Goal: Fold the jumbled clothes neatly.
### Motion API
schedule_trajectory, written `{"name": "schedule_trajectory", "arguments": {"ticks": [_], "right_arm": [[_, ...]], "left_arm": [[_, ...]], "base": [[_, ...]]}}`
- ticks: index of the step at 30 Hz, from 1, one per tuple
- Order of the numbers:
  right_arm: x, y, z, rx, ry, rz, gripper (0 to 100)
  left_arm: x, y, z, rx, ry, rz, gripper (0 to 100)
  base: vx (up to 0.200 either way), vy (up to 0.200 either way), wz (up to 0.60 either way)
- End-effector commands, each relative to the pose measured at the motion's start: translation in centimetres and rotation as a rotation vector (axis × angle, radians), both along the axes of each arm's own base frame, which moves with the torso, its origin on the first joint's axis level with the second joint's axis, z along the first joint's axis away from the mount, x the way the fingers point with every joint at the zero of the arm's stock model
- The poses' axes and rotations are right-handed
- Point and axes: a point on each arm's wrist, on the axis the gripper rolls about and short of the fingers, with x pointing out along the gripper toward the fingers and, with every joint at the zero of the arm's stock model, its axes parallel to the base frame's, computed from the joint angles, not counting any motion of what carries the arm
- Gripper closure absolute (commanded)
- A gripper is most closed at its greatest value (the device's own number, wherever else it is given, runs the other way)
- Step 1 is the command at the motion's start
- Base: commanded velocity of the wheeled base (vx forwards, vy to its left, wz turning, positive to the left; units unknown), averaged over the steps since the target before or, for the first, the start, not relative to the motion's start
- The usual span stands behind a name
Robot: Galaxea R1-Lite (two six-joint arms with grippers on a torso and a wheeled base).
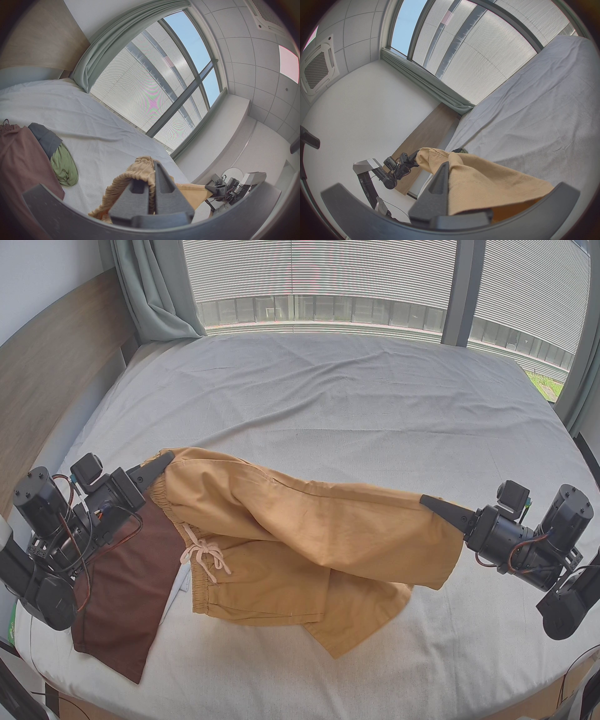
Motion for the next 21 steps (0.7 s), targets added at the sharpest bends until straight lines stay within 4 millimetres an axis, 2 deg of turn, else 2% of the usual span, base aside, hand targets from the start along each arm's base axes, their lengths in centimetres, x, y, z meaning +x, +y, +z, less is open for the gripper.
{"name": "schedule_trajectory", "arguments": {"ticks": [1, 21], "right_arm": [[-0.1, -0.2, 0.7, 0.011, -0.024, -0.007, 100], [1.3, -2.1, 1.5, 0.026, -0.059, -0.087, 100]], "left_arm": [[-0.2, 0.3, 0.2, 0.001, -0.006, 0.007, 100], [0.6, 1.5, -0.7, 0.055, -0.008, 0.049, 100]], "base": [[0.000, 0.000, 0.00], [0.000, 0.000, 0.00]]}}
